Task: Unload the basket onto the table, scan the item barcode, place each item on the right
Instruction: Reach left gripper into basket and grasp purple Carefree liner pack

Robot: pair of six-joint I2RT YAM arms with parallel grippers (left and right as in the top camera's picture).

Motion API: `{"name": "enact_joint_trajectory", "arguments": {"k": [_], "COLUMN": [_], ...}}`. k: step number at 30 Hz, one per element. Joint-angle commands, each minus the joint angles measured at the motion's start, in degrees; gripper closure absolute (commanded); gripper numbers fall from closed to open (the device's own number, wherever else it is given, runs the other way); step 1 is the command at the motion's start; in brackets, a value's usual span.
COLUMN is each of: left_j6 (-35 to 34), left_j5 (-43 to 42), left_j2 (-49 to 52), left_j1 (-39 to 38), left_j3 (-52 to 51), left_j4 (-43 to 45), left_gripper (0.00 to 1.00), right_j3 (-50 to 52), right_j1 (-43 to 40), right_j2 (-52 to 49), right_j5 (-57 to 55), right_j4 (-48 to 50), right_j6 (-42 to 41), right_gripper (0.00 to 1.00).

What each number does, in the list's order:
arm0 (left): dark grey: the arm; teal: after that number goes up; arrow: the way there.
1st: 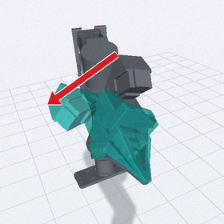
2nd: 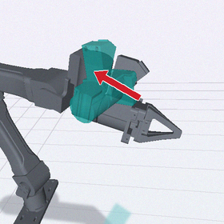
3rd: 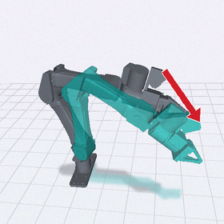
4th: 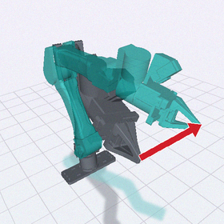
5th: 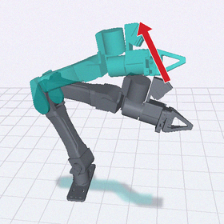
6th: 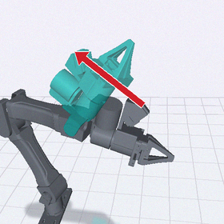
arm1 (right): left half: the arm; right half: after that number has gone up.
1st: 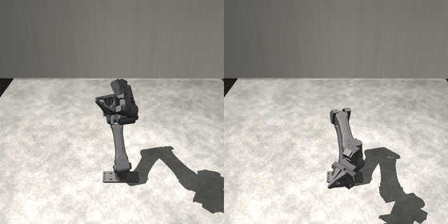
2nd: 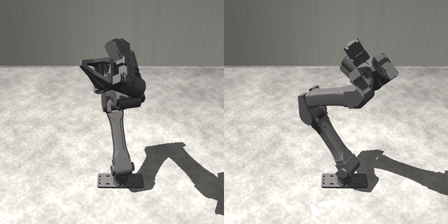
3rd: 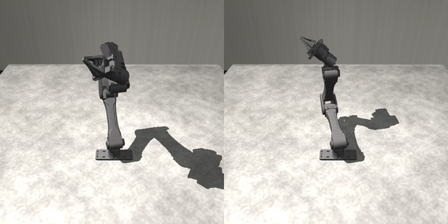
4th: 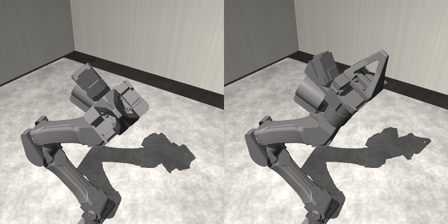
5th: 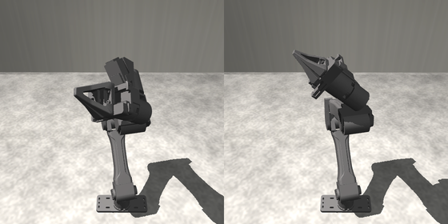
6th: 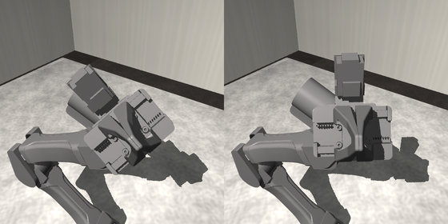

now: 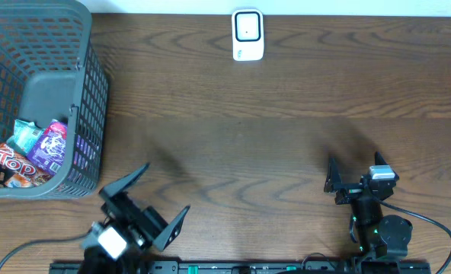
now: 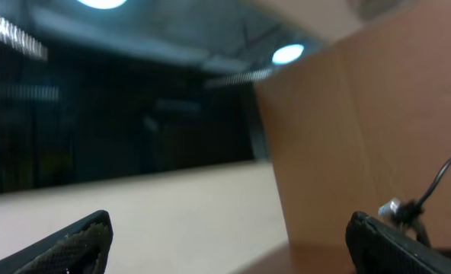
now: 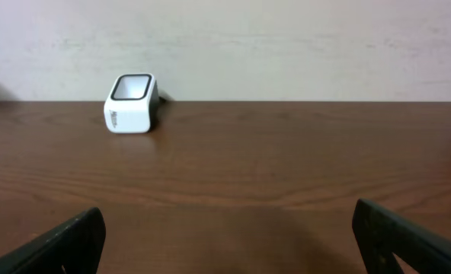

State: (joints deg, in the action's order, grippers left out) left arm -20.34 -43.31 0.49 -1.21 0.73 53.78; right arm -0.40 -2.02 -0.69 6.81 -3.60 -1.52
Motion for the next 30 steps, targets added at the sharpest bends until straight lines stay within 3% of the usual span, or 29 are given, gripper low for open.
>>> {"name": "enact_joint_trajectory", "arguments": {"k": [1,8,13,16,20,22,26,30], "left_j6": [-1.5,-1.4,-0.3,4.2,16.5,21.3,23.2,23.3], "left_j5": [3.4,11.4,16.6,17.0,17.7,23.2,40.2,47.3], "left_j2": [-0.3,2.4,11.3,20.9,35.4,43.1,58.1,69.9], "left_j1": [0.2,0.2,0.2,0.3,0.3,1.0,5.2,13.0], "left_j3": [2.7,10.1,19.6,29.6,46.2,56.4,76.2,91.0], "left_j4": [1.2,0.6,-4.5,-13.4,-26.3,-35.9,-54.3,-70.3], "left_gripper": [0.02,0.02,0.02,0.02,0.02,0.02,0.02,0.02], "right_j3": [0.1,0.1,0.1,0.1,0.1,0.1,0.1,0.1], "right_j1": [-0.3,-0.3,-0.3,-0.3,-0.3,-0.3,-0.3,-0.3], "right_j2": [0.3,0.3,0.3,0.3,0.3,0.3,0.3,0.3], "right_j5": [0.0,0.0,0.0,0.0,0.0,0.0,0.0,0.0], "right_j4": [-0.2,-0.2,-0.2,-0.2,-0.2,-0.2,-0.2,-0.3], "right_j6": [-0.8,-0.8,-0.8,-0.8,-0.8,-0.8,-0.8,-0.8], "right_gripper": [0.01,0.01,0.01,0.01,0.01,0.01,0.01,0.01]}}
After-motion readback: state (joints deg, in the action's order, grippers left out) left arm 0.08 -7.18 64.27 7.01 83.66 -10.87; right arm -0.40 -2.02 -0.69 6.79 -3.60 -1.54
